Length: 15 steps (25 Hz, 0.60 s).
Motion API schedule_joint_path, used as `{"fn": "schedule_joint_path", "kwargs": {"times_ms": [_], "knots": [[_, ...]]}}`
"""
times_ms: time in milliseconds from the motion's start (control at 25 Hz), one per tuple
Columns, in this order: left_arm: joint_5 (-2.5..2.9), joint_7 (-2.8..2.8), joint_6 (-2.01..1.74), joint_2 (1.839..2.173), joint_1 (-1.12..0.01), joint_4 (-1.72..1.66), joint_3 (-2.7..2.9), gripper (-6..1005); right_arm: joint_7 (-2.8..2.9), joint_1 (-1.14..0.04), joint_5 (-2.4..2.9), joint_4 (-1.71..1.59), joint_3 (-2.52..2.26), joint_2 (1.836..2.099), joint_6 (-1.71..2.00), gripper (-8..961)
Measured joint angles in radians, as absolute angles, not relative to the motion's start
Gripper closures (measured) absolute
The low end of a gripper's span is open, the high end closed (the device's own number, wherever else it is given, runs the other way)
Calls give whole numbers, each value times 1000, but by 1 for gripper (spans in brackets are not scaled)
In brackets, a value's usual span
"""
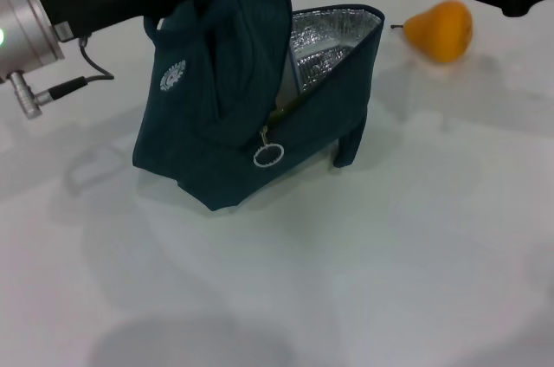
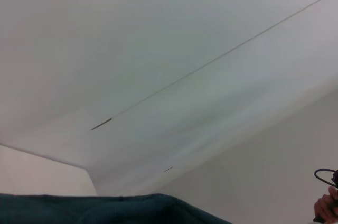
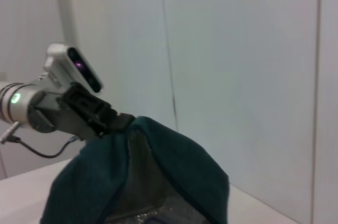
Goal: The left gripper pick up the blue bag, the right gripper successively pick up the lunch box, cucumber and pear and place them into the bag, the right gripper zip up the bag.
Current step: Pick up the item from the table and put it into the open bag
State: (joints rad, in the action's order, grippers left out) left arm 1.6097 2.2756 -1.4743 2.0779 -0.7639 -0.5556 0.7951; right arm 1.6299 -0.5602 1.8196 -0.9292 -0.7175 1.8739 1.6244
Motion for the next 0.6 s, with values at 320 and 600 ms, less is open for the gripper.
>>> {"fn": "schedule_joint_path", "kwargs": {"times_ms": [320,600], "knots": [[1613,2270,-1475,2083,-761,-552,801,947,1635,-492,1818,-928,-658,1891,1603,868],[1611,2258,-1474,2085,-768,-548,811,947,1627,-437,1818,-928,-610,1910,1550,705]]}}
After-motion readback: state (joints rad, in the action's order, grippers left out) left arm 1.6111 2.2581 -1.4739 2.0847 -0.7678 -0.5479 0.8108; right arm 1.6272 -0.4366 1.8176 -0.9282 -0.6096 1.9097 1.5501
